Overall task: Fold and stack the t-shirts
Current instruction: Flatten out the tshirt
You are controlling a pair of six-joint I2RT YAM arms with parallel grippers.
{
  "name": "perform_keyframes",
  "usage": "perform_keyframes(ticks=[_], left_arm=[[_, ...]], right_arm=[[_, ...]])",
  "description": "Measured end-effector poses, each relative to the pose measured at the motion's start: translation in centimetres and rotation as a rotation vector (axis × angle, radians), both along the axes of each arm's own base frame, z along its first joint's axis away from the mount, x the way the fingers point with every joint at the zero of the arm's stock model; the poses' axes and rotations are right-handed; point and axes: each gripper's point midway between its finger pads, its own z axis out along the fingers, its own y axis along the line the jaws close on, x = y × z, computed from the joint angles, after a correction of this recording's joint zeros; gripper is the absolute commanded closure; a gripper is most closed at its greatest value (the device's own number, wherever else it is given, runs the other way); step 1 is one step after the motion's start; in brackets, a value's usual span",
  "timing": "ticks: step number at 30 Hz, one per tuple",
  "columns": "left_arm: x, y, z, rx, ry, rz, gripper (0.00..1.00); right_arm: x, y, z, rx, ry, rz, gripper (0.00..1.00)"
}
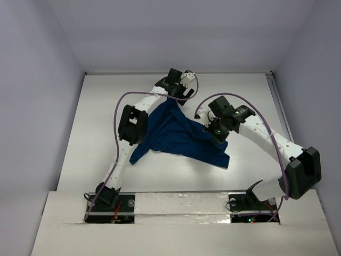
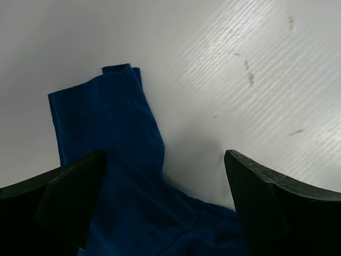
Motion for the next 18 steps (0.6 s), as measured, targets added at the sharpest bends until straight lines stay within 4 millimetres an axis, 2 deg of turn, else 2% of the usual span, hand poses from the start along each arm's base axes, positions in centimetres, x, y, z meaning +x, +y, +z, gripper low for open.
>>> perform_keyframes(ticks=[2,4,5,6,11,13,18], left_arm=[[0.2,0.5,-0.5,0.021,-0.014,0.024,0.12],[0.3,1.1,-0.8,0.027,-0.028,0.046,0.26],[0.4,1.4,-0.8,0.034,-0.037,0.058,0.4],[0.6,1.8,-0.7,0.047,-0.047,0.072,0.64],[1.3,3.0,-0.4,0.093,-0.079,0.119,0.93],[1.7,3.1,-0.2,0.092,-0.095,0.133,1.0],[2.4,3.1,0.5,0.069,-0.125,0.16,1.0]], right_arm=[[-0.1,0.1,-0.1,0.006,0.005,0.003,1.0],[-0.2,0.2,-0.2,0.011,0.011,0.006,1.0],[-0.3,0.2,-0.2,0.012,0.013,0.006,1.0],[-0.3,0.3,-0.3,0.014,0.015,0.008,1.0],[-0.4,0.4,-0.3,0.02,0.021,0.01,1.0],[-0.5,0.4,-0.3,0.023,0.023,0.009,1.0],[-0.3,0.4,-0.4,0.02,0.014,0.002,1.0]])
